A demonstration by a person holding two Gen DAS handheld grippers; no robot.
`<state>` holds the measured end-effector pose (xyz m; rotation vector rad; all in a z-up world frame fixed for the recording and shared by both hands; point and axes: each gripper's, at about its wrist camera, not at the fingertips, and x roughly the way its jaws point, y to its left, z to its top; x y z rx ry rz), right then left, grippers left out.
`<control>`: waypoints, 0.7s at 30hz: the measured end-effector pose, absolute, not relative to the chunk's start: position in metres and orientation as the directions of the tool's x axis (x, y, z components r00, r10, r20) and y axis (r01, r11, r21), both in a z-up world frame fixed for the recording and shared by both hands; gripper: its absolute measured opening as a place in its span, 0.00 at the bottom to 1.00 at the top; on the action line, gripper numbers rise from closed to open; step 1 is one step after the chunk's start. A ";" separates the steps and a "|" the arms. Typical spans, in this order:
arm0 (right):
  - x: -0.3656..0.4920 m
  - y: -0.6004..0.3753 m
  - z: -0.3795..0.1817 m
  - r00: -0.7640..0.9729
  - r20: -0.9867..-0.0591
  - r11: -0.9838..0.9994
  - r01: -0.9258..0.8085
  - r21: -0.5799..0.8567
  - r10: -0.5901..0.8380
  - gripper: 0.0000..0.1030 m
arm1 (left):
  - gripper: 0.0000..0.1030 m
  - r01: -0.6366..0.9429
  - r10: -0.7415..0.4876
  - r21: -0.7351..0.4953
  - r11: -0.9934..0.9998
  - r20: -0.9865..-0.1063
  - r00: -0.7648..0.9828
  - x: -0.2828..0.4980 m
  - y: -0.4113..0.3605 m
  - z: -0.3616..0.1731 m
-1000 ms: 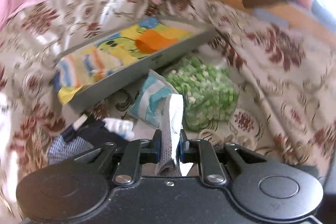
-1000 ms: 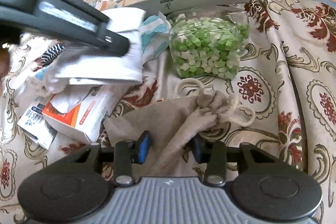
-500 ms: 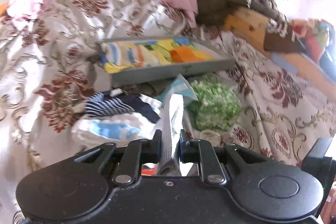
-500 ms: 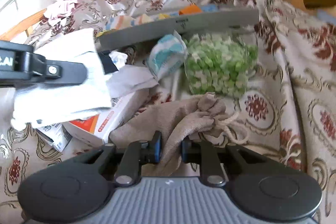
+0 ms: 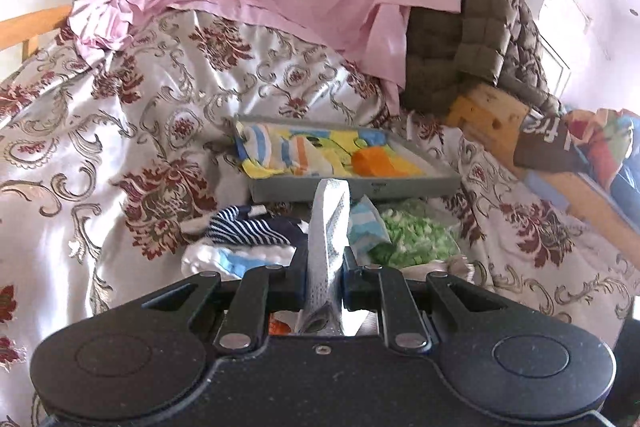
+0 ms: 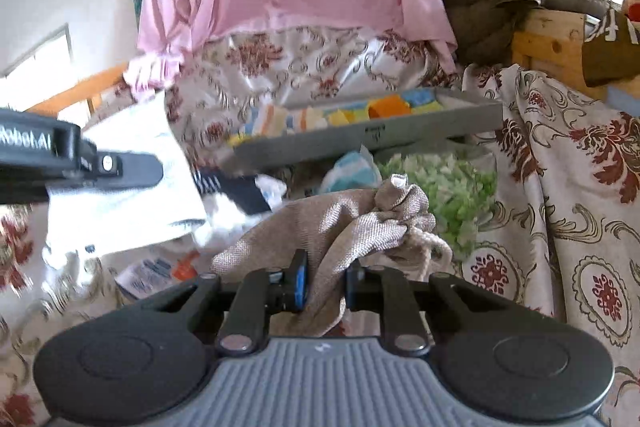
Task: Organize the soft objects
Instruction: 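Lift the mask and bag with both tools and carry them over the gray tray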
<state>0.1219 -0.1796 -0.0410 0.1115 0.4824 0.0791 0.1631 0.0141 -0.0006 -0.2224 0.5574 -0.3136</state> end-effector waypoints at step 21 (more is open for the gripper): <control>0.219 -0.187 0.055 0.941 -0.259 0.975 -0.205 0.082 0.219 0.20 | 0.18 0.165 -0.259 -0.250 0.954 -0.409 0.875 0.253 0.020 0.056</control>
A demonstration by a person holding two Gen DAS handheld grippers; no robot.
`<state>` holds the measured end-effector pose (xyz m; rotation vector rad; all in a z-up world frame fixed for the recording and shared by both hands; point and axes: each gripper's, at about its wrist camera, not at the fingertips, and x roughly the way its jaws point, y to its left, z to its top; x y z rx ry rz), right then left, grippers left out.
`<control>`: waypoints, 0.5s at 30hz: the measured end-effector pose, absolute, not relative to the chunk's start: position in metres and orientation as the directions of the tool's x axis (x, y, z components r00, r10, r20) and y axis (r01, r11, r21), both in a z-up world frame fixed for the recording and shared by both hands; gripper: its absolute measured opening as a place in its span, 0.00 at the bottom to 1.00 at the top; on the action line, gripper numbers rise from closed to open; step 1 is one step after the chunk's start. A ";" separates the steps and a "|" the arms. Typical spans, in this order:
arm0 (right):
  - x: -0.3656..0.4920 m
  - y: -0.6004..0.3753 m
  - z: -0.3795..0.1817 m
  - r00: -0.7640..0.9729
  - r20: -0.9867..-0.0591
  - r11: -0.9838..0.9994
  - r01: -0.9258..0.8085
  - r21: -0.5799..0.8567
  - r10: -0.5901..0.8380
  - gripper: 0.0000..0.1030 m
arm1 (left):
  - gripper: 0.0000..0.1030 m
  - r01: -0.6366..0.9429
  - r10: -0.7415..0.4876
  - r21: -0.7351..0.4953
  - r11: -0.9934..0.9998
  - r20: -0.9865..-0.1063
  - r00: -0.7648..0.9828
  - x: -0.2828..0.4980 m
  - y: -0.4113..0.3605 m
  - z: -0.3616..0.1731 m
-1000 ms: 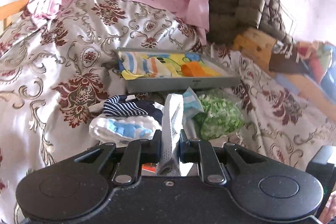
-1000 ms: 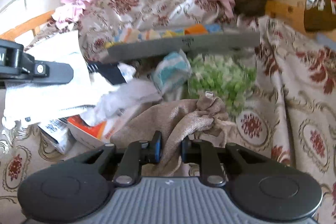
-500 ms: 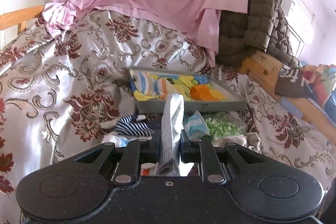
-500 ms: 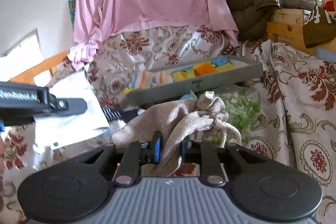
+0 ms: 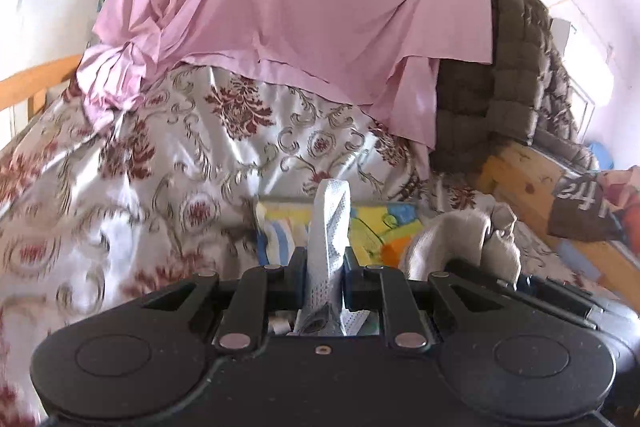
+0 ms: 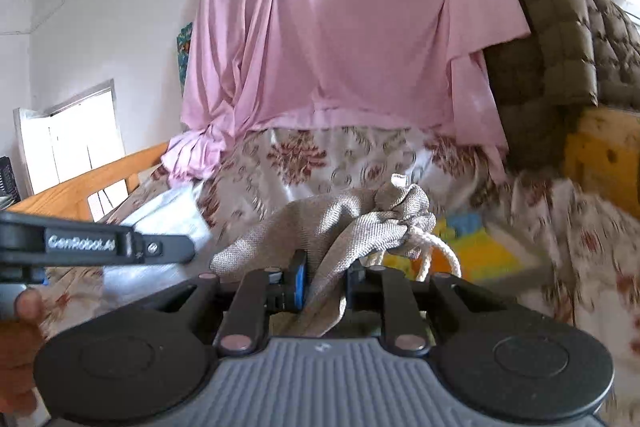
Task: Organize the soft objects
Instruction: 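Lift the mask and bag with both tools and carry them over the gray tray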
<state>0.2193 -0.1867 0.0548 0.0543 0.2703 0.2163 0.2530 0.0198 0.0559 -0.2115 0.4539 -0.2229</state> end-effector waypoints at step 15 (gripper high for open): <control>0.355 -0.217 0.011 0.938 -0.327 0.982 -0.055 0.182 0.113 0.20 | 0.18 0.143 -0.245 -0.224 0.964 -0.543 0.804 0.402 -0.014 0.023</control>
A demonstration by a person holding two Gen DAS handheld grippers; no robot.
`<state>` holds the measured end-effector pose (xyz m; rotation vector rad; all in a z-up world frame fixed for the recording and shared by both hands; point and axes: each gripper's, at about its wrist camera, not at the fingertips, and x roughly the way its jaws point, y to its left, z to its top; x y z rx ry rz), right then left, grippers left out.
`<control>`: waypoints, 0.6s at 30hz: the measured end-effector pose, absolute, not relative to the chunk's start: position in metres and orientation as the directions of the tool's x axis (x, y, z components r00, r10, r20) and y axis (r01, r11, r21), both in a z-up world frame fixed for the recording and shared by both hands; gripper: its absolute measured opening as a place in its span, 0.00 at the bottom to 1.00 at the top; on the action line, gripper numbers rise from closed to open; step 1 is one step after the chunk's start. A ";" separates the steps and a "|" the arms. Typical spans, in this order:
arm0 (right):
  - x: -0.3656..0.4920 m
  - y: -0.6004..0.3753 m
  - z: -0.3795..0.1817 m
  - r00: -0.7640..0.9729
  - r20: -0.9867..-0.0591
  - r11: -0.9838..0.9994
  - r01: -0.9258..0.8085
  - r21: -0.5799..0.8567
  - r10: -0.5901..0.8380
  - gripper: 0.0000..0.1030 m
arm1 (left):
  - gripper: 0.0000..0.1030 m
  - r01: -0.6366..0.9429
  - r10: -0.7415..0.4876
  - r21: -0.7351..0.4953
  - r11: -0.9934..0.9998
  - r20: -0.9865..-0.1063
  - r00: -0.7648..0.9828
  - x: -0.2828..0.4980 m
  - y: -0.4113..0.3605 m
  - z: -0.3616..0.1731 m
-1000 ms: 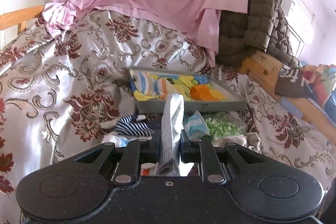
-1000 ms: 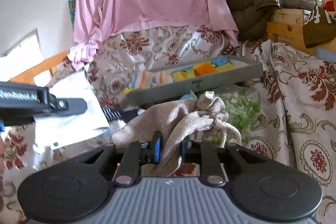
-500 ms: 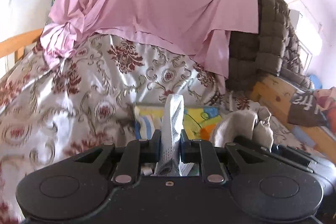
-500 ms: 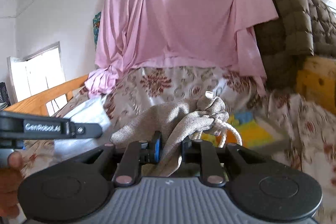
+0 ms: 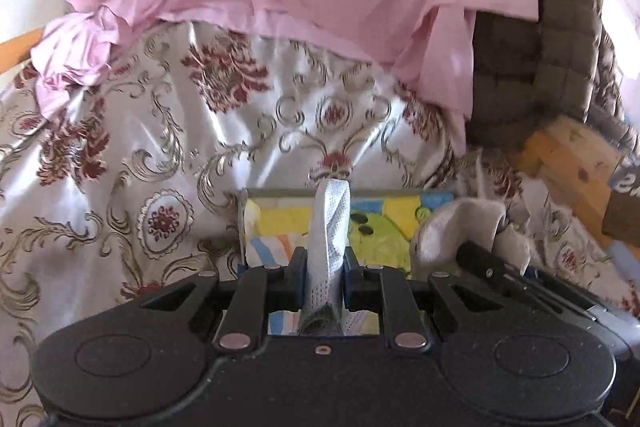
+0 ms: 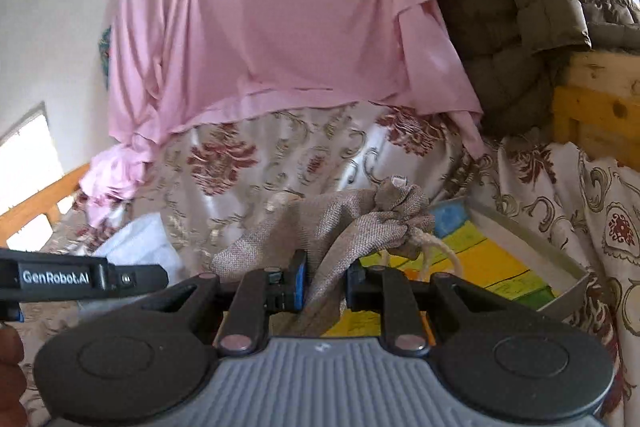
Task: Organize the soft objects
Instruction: 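Lift the mask and bag with both tools and carry them over the gray tray, then lower the mask and bag into the tray and open both tools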
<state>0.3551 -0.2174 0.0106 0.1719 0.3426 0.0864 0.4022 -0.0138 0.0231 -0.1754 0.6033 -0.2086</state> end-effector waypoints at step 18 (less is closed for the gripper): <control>0.380 -0.236 -0.019 0.899 -0.422 0.969 -0.009 0.249 0.117 0.23 | 0.19 0.109 -0.242 -0.236 0.966 -0.661 0.710 0.442 -0.027 -0.018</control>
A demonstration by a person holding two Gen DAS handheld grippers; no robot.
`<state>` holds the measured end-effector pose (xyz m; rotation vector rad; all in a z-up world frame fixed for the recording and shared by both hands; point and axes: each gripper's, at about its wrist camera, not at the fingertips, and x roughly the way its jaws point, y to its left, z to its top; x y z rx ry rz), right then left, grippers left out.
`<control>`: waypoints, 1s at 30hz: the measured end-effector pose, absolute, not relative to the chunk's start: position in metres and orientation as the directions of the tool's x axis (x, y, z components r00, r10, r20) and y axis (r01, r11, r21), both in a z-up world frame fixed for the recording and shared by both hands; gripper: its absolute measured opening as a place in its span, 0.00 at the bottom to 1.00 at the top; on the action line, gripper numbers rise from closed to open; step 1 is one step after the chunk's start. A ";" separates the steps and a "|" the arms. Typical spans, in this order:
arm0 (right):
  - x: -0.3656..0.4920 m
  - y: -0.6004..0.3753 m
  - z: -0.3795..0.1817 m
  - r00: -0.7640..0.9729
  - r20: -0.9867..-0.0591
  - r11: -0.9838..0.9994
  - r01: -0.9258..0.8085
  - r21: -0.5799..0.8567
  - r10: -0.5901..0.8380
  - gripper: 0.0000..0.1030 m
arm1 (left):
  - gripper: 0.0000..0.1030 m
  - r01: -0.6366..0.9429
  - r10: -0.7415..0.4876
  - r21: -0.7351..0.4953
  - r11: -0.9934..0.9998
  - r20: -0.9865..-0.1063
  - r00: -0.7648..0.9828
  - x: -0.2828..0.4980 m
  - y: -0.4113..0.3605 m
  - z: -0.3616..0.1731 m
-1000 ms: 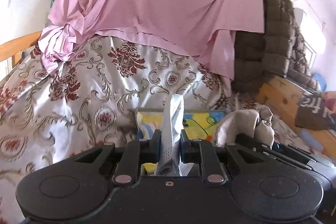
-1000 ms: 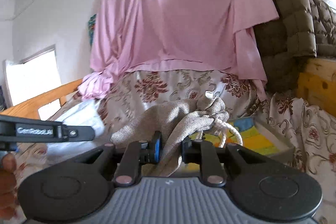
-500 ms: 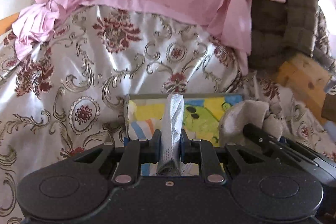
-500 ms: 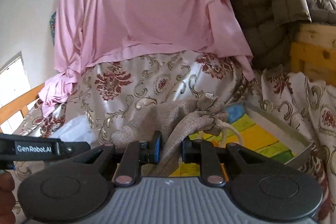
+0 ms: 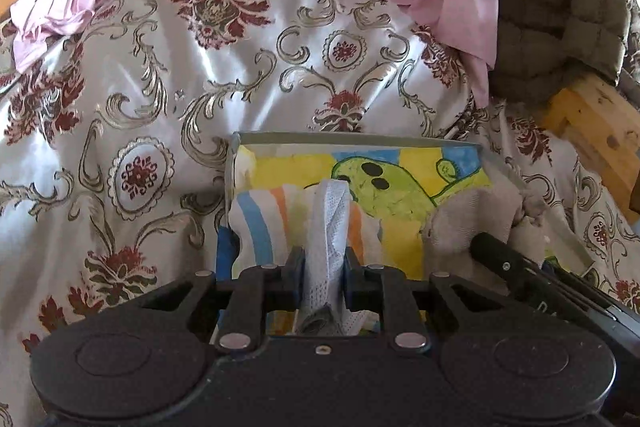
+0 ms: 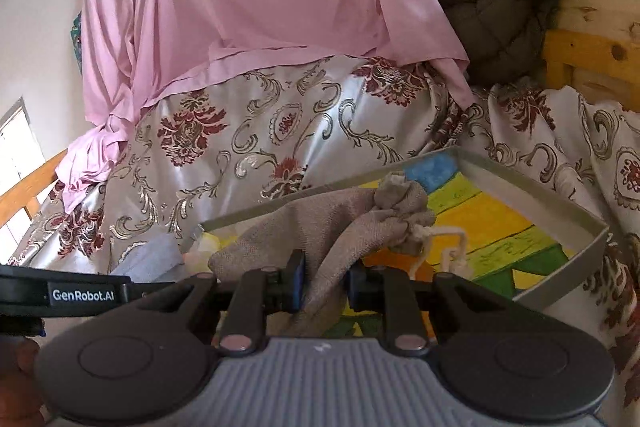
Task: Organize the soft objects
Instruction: 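Lower the mask and bag into the tray and open both tools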
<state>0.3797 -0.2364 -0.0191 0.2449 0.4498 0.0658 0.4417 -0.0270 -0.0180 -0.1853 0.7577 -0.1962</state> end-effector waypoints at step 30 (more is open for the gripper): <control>0.346 -0.235 0.011 0.918 -0.392 0.990 -0.001 0.141 0.057 0.79 | 0.68 0.016 -0.172 -0.255 0.967 -0.604 0.778 0.393 -0.006 0.010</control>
